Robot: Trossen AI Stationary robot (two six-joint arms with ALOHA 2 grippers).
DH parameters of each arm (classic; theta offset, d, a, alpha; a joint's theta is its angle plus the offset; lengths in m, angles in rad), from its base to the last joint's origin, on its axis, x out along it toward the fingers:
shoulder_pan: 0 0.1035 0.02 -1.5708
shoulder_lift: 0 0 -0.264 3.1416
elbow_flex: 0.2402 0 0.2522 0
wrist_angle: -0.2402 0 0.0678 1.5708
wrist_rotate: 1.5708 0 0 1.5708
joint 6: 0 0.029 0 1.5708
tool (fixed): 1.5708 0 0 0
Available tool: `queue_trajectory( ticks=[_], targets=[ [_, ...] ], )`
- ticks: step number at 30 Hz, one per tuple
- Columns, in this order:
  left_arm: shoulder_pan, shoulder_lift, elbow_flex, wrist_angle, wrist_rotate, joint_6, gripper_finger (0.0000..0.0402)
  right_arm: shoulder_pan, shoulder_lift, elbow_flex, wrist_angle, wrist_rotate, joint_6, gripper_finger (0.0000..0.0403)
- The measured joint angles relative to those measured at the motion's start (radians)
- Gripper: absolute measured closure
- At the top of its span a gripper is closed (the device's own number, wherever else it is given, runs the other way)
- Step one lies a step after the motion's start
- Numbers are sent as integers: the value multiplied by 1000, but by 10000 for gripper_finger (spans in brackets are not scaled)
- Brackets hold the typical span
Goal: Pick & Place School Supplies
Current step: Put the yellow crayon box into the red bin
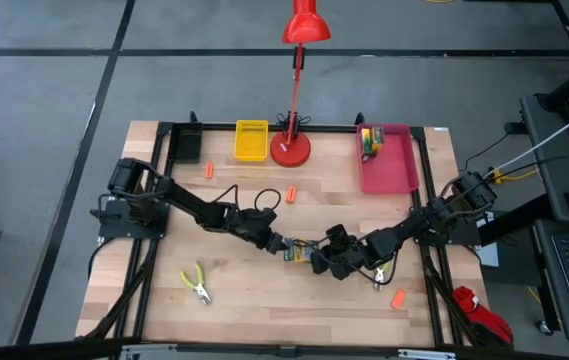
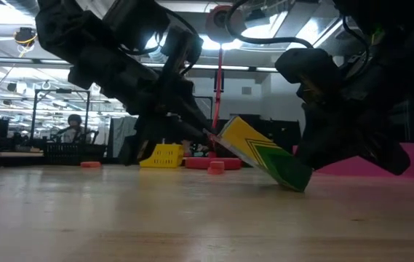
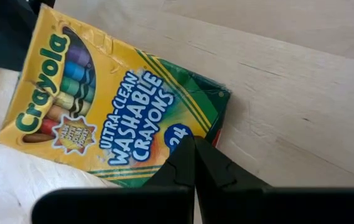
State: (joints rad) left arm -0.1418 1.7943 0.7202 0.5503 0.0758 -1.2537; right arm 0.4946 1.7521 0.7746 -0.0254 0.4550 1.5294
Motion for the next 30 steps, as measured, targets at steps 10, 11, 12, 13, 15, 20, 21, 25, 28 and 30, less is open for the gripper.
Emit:
queue_trajectory(
  ticks=[10, 11, 12, 13, 15, 20, 21, 25, 28, 30],
  targets=[
    [24, 0, 0, -3, 14, 1, 398, 12, -30, -2, -8, 26, -41, 403],
    [30, 0, 0, -1, 12, 4, 398, 21, -41, -2, -8, 52, -47, 403],
    [37, 0, 0, 1, 11, 8, 398, 32, -55, -2, -11, 84, -48, 403],
    [43, 0, 0, 1, 9, 10, 398, 46, -70, -1, -28, 122, -44, 402],
    [57, 0, 0, 11, 10, 20, 399, 80, -101, -1, -102, 202, 12, 399],
    [112, 0, 7, 113, 40, 53, 399, 193, -180, -1, -360, 365, 295, 385],
    [128, 0, 23, 112, 56, 64, 399, 216, -189, -1, -404, 375, 337, 384],
    [192, 0, 138, 48, 137, 148, 399, 298, -206, 0, -488, 391, 454, 388],
    [246, 11, 264, -49, 182, 225, 399, 346, -206, 0, -499, 420, 511, 393],
    [283, 36, 355, -98, 218, 266, 399, 370, -206, 0, -504, 424, 533, 396]
  ],
)
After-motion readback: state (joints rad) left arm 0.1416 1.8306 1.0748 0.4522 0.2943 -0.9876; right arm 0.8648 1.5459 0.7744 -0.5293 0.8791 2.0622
